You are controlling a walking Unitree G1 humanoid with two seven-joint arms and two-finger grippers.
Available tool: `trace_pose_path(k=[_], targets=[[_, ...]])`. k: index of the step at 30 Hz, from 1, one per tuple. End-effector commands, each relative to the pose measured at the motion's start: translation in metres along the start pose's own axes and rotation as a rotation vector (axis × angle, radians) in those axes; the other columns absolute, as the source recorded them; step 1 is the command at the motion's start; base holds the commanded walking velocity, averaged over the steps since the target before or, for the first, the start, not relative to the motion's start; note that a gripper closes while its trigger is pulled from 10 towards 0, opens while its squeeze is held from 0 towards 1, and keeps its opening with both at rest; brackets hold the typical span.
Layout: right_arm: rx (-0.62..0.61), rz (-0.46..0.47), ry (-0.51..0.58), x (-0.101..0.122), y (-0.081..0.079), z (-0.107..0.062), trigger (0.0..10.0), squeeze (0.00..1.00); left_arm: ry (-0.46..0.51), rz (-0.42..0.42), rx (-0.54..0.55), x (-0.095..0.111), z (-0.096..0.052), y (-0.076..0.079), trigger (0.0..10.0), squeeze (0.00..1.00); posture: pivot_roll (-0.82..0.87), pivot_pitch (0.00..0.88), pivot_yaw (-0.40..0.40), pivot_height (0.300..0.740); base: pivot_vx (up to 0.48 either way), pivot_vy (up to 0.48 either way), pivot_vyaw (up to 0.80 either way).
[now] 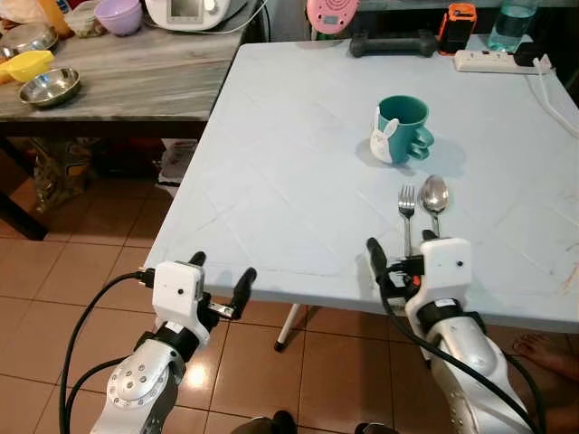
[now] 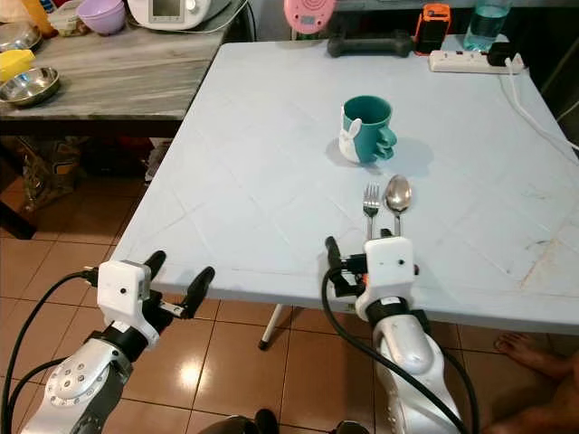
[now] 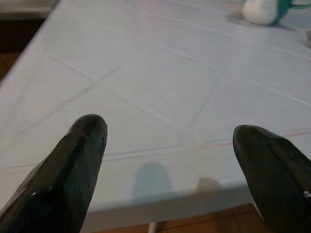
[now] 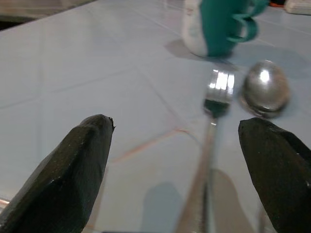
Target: Setting the table
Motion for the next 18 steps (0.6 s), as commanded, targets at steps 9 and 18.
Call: trace_pose_path(k=[9, 18], targets=[[-0.110, 0.059, -0.043, -0.001, 0.023, 0.000, 10.0, 0.00, -0.051, 0.009, -0.100, -0.005, -0.001, 0.013, 10.0, 0.00, -0.18, 0.216, 0.149, 0.740, 0.000, 0.000, 0.00], [-0.120, 0.094, -0.046, 0.009, 0.033, 0.017, 10.0, 0.00, -0.068, 0.007, -0.129, -0.007, -0.002, 0.016, 10.0, 0.00, -0.17, 0.215, 0.142, 0.740, 0.000, 0.000, 0.00]])
Point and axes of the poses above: a point about 5 cm out from each wrist's last joint towards the gripper, its own z axis pointing out of the wrist towards the gripper, its own x axis along the axis of the wrist's last joint, y = z × x, the point moved 5 cm from there along z, pointing out of the wrist towards the gripper, and after that the axes turned 10 degrees about -z, right-handed, at the moved point
